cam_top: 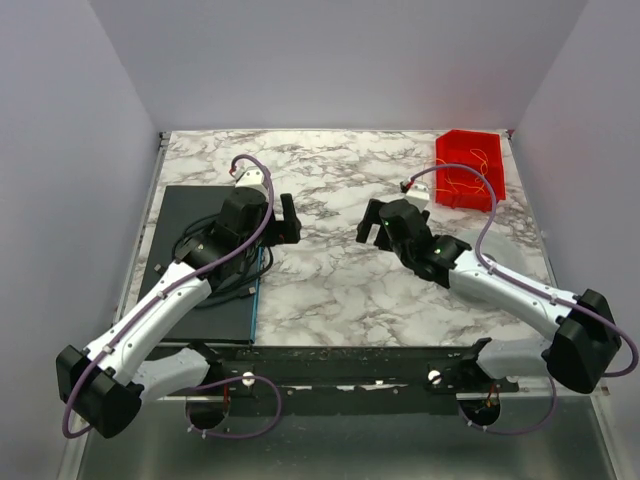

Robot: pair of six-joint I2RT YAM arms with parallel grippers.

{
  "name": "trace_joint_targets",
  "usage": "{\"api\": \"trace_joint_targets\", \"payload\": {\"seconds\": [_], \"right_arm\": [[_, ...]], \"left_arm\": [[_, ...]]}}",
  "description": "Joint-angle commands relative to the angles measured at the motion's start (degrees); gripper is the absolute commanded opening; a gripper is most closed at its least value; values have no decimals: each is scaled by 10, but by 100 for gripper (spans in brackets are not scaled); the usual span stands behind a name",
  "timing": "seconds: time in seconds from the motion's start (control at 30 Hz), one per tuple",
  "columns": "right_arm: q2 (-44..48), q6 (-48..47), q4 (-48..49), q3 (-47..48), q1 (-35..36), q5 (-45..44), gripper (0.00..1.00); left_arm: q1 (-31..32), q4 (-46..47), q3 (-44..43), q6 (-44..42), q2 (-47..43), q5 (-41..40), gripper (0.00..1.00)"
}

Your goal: Wrap the cables

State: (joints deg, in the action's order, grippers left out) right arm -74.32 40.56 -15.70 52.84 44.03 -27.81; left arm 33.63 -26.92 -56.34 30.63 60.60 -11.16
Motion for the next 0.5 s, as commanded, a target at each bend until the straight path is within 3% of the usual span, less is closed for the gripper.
{"api": "trace_joint_targets", "payload": {"seconds": [0.0,0.3,0.47], "right_arm": [[10,13,18,2,-1,-45,100],[-18,15,-15,45,-11,-47,100],[-48,30,-60,87,-75,-12,100]], "left_arm": [[-3,-16,-17,16,-1,5,99],[-3,-21,-25,11,-12,18,98],[-3,-37,-35,5,-18,12,98]]}}
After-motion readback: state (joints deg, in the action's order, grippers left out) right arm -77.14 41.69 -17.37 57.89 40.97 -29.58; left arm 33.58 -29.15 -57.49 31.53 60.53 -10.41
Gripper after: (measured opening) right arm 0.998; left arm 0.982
